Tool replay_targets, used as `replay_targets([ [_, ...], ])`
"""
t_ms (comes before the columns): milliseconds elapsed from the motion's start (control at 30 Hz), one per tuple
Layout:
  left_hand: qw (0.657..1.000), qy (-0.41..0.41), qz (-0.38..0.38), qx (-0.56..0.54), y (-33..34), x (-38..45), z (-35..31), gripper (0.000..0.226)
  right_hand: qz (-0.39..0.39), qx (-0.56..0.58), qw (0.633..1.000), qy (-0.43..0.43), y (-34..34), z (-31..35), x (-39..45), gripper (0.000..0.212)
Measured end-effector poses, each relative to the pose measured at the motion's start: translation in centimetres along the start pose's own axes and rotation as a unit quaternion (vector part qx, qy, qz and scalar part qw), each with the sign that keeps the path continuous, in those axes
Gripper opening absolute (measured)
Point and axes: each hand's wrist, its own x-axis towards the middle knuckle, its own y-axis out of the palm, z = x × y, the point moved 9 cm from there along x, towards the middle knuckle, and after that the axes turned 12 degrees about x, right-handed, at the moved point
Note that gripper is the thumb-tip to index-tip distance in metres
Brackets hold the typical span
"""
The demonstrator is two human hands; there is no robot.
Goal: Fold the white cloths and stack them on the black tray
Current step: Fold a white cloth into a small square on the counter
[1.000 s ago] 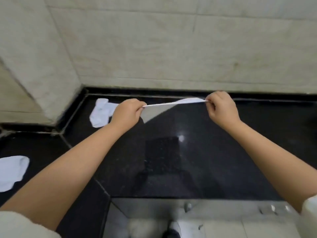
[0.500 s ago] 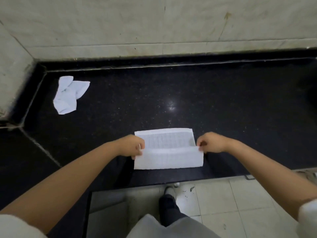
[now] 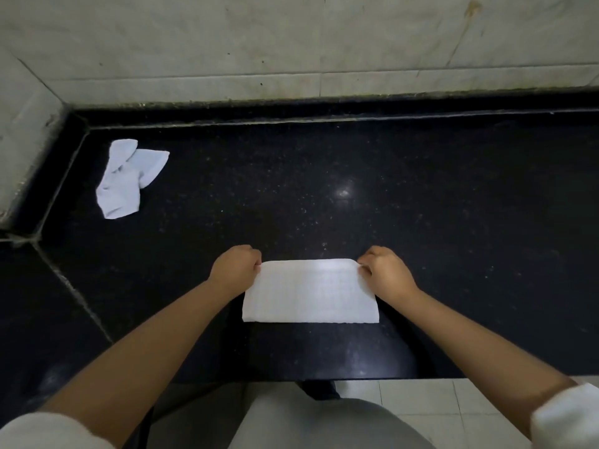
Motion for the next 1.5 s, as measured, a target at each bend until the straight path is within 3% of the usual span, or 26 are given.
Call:
replay_targets([
  [200, 0.999, 0.041, -0.010, 0.002, 0.2, 0.0, -0.8, 0.019, 0.000, -0.017, 0.999, 0.047, 0.3, 0.2, 0.4, 0.032],
  [433, 0.992, 0.101, -0.002, 0.073, -2.3, 0.4, -0.7, 0.023, 0.095, -0.017, 0.989, 0.111, -0.8, 1.7, 1.6, 0.025],
  [500, 0.991, 0.094, -0.048, 0.077, -5.7, 0.4, -0.1, 0.023, 0.054, -0.020, 0.994, 0.091, -3.6, 3.4, 2.0, 0.024],
  [567, 0.987, 0.090, -0.118, 0.058, -9.2, 0.1, 0.9, 0.021, -0.036, -0.017, 0.997, 0.065, -7.2, 5.1, 1.9, 0.021],
  [633, 0.970, 0.121, -0.202, 0.059, -11.9, -1.1, 1.1, 0.014, -0.111, -0.038, 0.993, 0.025, -9.5, 6.5, 1.0, 0.016],
  [700, 0.952, 0.165, -0.243, 0.090, -12.0, -2.5, 0.7, 0.015, -0.139, -0.078, 0.987, -0.016, -9.1, 7.1, -0.4, 0.014],
  [767, 0.947, 0.193, -0.226, 0.118, -9.2, -3.6, 0.0, 0.022, -0.127, -0.104, 0.986, -0.034, -6.2, 6.4, -2.0, 0.014],
  [833, 0.967, 0.182, -0.127, 0.127, -4.3, -3.9, -0.7, 0.009, -0.065, -0.129, 0.989, -0.001, -1.9, 4.5, -3.5, 0.013],
  [933, 0.979, 0.157, -0.022, 0.129, 1.5, -4.6, -0.7, 0.023, -0.020, -0.128, 0.990, 0.056, 2.2, 2.1, -5.1, 0.036],
  [1100, 0.985, 0.125, -0.111, 0.038, -0.3, -4.1, -0.5, 0.032, -0.140, -0.038, 0.977, 0.157, 0.0, 1.1, -5.6, 0.038],
  [1167, 0.982, 0.109, -0.154, 0.007, -1.4, -3.3, -1.3, 0.034, -0.127, -0.024, 0.966, 0.225, 0.3, 0.4, -5.5, 0.037],
  [1367, 0.995, 0.066, -0.070, 0.000, 1.2, -0.5, -3.3, 0.061, -0.070, 0.009, 0.943, 0.326, 2.0, -0.5, -5.6, 0.037],
  [1500, 0.997, 0.056, -0.044, 0.028, 3.1, -0.7, -3.0, 0.065, -0.050, 0.002, 0.933, 0.357, 2.5, -0.3, -5.4, 0.037],
])
